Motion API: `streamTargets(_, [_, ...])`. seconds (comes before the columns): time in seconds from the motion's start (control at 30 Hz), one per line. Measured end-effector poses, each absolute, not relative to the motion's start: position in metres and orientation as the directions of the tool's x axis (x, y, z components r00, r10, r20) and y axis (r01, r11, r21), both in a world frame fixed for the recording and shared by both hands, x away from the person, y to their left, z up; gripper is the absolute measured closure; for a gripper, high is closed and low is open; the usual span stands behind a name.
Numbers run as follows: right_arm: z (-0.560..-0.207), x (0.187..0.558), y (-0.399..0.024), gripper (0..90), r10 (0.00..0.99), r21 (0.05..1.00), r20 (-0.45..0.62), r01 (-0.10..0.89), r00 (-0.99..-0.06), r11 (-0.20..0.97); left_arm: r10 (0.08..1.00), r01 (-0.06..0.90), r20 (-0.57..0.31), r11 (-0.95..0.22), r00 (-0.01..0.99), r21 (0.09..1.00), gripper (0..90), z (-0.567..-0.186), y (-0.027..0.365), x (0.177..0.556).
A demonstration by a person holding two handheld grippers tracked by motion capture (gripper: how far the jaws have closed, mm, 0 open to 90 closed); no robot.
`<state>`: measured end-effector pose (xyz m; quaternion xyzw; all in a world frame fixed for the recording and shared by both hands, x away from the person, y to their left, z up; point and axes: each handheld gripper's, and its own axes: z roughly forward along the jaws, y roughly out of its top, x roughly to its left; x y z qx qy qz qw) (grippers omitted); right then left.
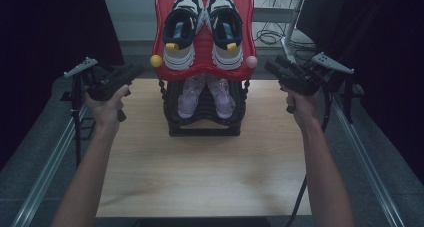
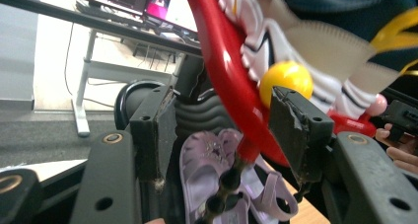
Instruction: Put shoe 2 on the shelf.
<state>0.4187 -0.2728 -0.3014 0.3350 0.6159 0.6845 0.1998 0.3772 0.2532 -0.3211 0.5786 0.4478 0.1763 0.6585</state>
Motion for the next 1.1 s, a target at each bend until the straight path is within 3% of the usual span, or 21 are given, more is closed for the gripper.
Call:
streamTargets(0.33, [-0.34,0.411,-0.273,37.9,0.684,0.971,0.238,0.179,-0.69,-0.158,0.751,0.299,-0.362,0.227,0.552,0.927,43.7,-0.348,0.245,0.364])
streamTargets(1.1, [-0.427,0.392,-0.277,38.3,0.691,0.951,0.299,0.269,-0.658,-0.155,0.742,0.41,-0.417,0.209,0.525,0.888,43.4,-0.435,0.238,0.345])
